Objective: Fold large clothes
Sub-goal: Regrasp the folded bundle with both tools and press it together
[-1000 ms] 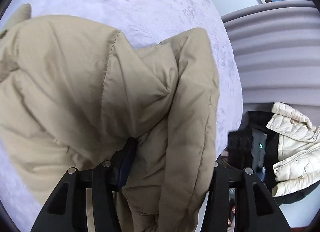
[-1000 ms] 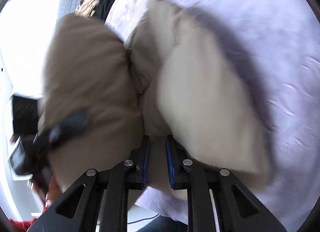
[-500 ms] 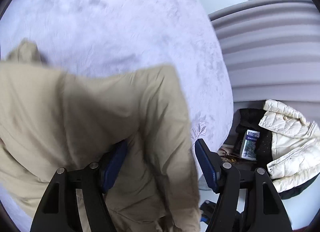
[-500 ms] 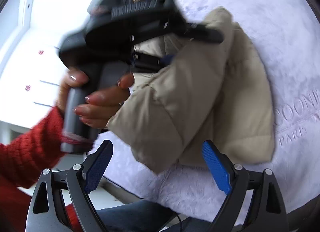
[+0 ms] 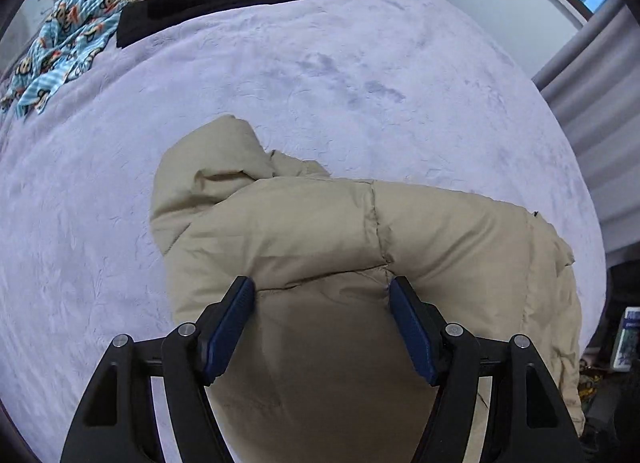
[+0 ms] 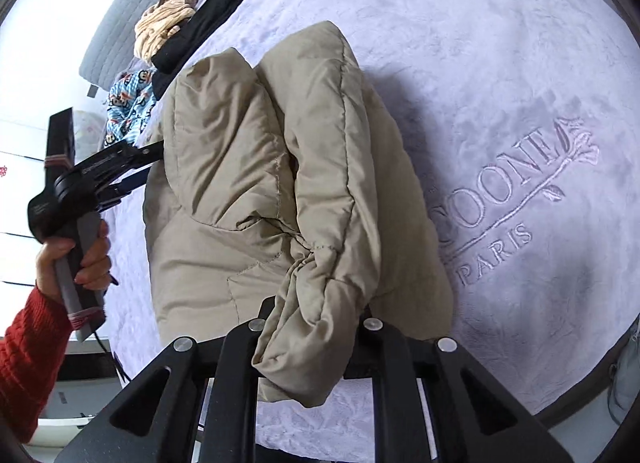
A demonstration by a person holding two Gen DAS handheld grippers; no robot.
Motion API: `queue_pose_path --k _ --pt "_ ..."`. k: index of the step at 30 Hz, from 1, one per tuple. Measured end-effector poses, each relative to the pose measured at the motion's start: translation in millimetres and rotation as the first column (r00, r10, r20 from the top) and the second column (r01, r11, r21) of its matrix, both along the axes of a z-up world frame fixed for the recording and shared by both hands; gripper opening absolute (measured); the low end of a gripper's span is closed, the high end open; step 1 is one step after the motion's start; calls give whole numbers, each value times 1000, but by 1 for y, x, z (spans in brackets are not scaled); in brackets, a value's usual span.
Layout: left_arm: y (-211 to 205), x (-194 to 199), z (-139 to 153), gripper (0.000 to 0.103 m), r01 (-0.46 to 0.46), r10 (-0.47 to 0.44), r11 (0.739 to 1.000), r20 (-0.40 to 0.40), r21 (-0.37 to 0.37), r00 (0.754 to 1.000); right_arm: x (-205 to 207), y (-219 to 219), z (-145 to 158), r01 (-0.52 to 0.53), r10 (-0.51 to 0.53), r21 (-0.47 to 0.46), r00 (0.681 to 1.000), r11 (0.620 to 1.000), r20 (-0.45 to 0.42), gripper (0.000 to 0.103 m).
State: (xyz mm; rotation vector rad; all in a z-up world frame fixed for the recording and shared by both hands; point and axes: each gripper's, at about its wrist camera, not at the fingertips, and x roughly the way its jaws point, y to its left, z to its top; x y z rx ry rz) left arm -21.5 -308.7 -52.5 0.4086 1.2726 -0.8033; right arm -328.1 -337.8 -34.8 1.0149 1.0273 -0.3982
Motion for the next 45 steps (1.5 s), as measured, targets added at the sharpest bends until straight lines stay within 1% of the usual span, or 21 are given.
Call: queue_pose_path --k 2,7,8,10,12,14,15,16,18,20,23,24,25,26,27,32,37,38,40,42,45 --pt "-23 -14 -3 71 36 -36 999 37 4 999 -4 -2 -9 17 -17 -17 1000 1000 -18 16" --pt "-73 -38 -12 71 121 -123 992 79 27 989 -34 -53 -25 88 -88 -20 995 996 -41 17" --pt "-77 -42 -11 71 125 -128 991 85 37 988 -37 -58 -31 96 -96 -3 994 995 -44 17" --pt "-79 -43 -9 71 128 -133 990 97 52 986 -51 -71 -43 147 -145 125 989 981 -27 21" --pt "-74 -40 -9 71 122 -126 991 94 48 988 -64 -81 -36 184 -181 156 983 971 -30 27" --pt "-68 -36 -11 71 112 -116 993 90 43 989 -67 -87 -4 157 -157 60 988 986 1 30" --pt "-66 -35 -12 71 110 -113 993 89 40 990 -63 -88 10 135 -135 20 990 991 33 37" --pt "-65 -34 -13 71 109 -112 993 87 36 990 -57 -92 22 114 -113 -8 991 993 66 53" --pt "-62 -33 -13 71 106 -109 994 87 30 990 -37 -106 35 68 -64 -25 988 997 138 68" --pt "-61 -33 -12 71 103 -105 994 89 29 990 -7 -122 32 41 -38 -14 984 999 174 68" --pt "-57 -32 -8 71 92 -94 995 88 28 992 48 -150 4 45 -55 58 980 997 189 68" --pt "-55 -31 -7 71 86 -89 996 88 29 992 65 -159 -11 54 -72 103 981 993 178 65" --pt "-53 -30 -6 71 79 -81 996 89 33 993 79 -163 -19 62 -84 131 982 989 167 40" --pt "-50 -29 -5 71 69 -72 997 91 37 993 91 -164 -30 65 -85 145 987 987 137 22" --pt "-47 -27 -4 71 62 -65 997 85 35 994 108 -163 -42 61 -72 135 994 989 78 12" --pt "-27 -30 14 71 48 -49 999 86 22 995 112 -142 -64 4 -3 22 999 1000 -47 5" --pt "22 -39 40 71 -29 29 1000 72 -2 997 106 -139 -69 -4 5 18 999 1000 -47 4" --pt "35 -44 40 71 -46 45 999 58 4 997 106 -138 -69 -12 13 9 999 1000 -47 4" --pt "55 -54 29 84 -62 61 997 29 38 998 105 -136 -68 -15 15 4 999 1000 -42 4" --pt "70 -64 14 85 -72 71 996 9 59 997 105 -134 -67 -8 9 17 999 1000 -31 5" --pt "82 -71 3 85 -104 102 992 26 77 994 92 -128 -49 -22 23 42 1000 999 -5 6"
